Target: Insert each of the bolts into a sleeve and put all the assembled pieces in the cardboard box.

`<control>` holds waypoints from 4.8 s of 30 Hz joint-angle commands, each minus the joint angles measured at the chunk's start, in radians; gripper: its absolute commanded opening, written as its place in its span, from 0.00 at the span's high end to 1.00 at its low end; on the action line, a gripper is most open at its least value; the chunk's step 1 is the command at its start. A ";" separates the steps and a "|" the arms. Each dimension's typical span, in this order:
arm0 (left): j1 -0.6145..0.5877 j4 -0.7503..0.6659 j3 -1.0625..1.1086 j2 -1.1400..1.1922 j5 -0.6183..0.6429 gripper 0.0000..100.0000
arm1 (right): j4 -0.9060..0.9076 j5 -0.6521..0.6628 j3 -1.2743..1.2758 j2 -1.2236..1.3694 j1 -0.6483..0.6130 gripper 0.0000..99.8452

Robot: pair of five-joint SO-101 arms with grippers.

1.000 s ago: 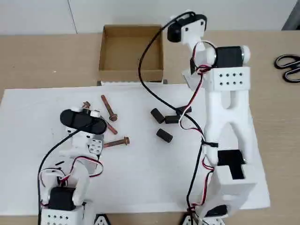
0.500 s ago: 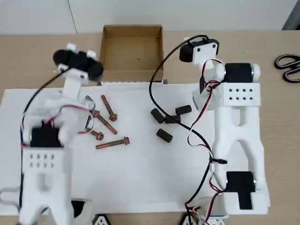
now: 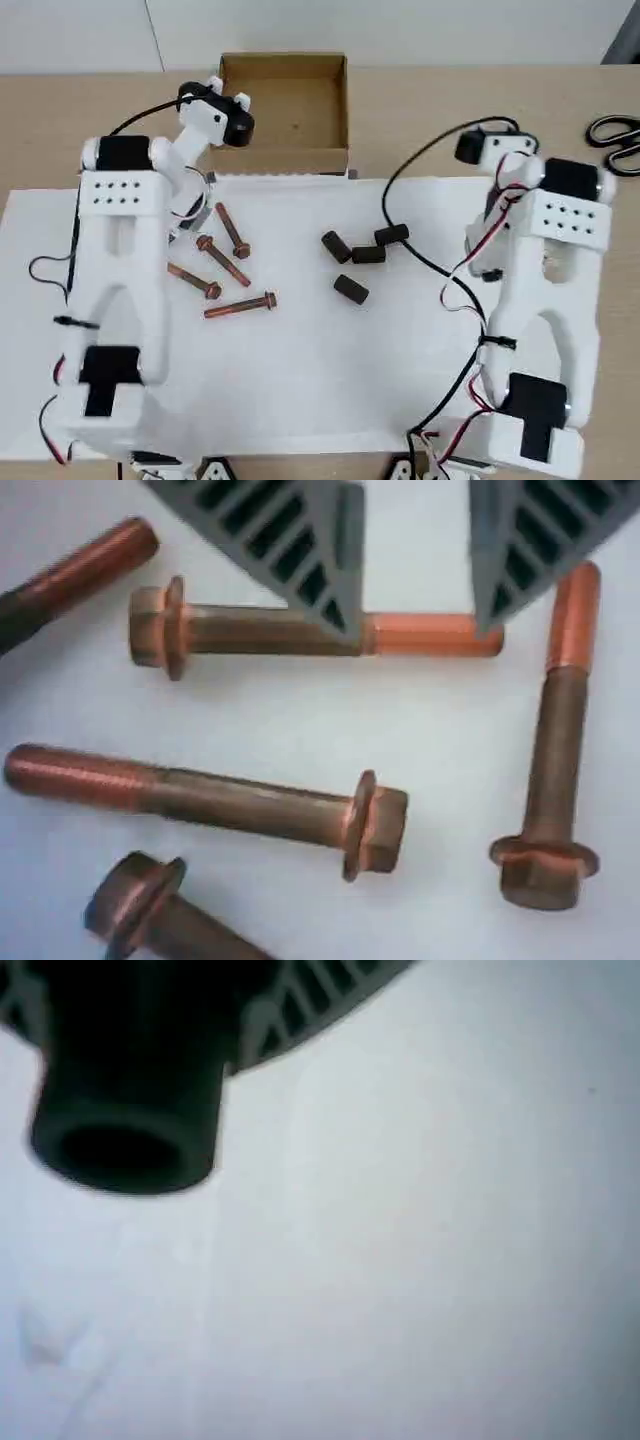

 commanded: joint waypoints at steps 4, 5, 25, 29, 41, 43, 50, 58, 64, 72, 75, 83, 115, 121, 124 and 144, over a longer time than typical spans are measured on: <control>-0.098 0.097 -0.200 0.198 -0.109 0.92 | -0.005 0.028 0.015 -0.053 0.041 0.99; -0.110 0.103 -0.213 0.227 -0.126 0.92 | -0.010 0.026 0.015 -0.053 0.038 0.99; -0.126 0.084 -0.320 0.407 -0.181 0.88 | -0.008 0.025 0.014 -0.053 0.038 0.99; -0.126 0.054 -0.315 0.410 -0.195 0.88 | -0.008 0.025 0.014 -0.053 0.038 0.99; -0.130 0.002 -0.397 0.543 -0.221 0.88 | -0.007 0.025 0.014 -0.053 0.036 0.99; -0.130 0.003 -0.452 0.586 -0.221 0.88 | -0.007 0.025 0.014 -0.053 0.036 0.99; -0.118 0.038 -0.604 0.735 -0.221 0.89 | -0.007 0.025 0.014 -0.053 0.036 0.99; -0.120 0.097 -0.657 0.827 -0.221 0.97 | -0.005 0.025 0.014 -0.053 -0.036 1.00; -0.118 0.103 -0.615 0.833 -0.216 0.99 | -0.007 0.000 0.012 -0.053 -0.058 1.00; -0.117 0.104 -0.601 0.736 -0.103 0.99 | -0.002 -0.006 0.015 -0.196 -0.058 1.00; -0.097 0.106 -0.538 0.597 -0.031 0.99 | -0.004 -0.064 0.041 -0.332 -0.077 1.00; 0.006 0.104 -0.188 0.087 0.216 0.99 | -0.010 -0.080 0.264 -0.610 -0.127 1.00; 0.285 -0.436 1.254 -1.597 0.916 0.99 | -0.366 -0.279 0.842 -1.293 -0.644 1.00; 0.281 -0.456 1.328 -1.788 1.022 0.99 | -0.443 -0.279 0.974 -1.434 -0.774 1.00; 0.278 -0.502 1.342 -1.877 1.036 0.99 | -0.486 -0.278 1.023 -1.494 -0.814 1.00; 0.299 -0.893 1.558 -1.961 1.197 0.99 | -0.667 -0.091 1.341 -1.732 -0.972 1.00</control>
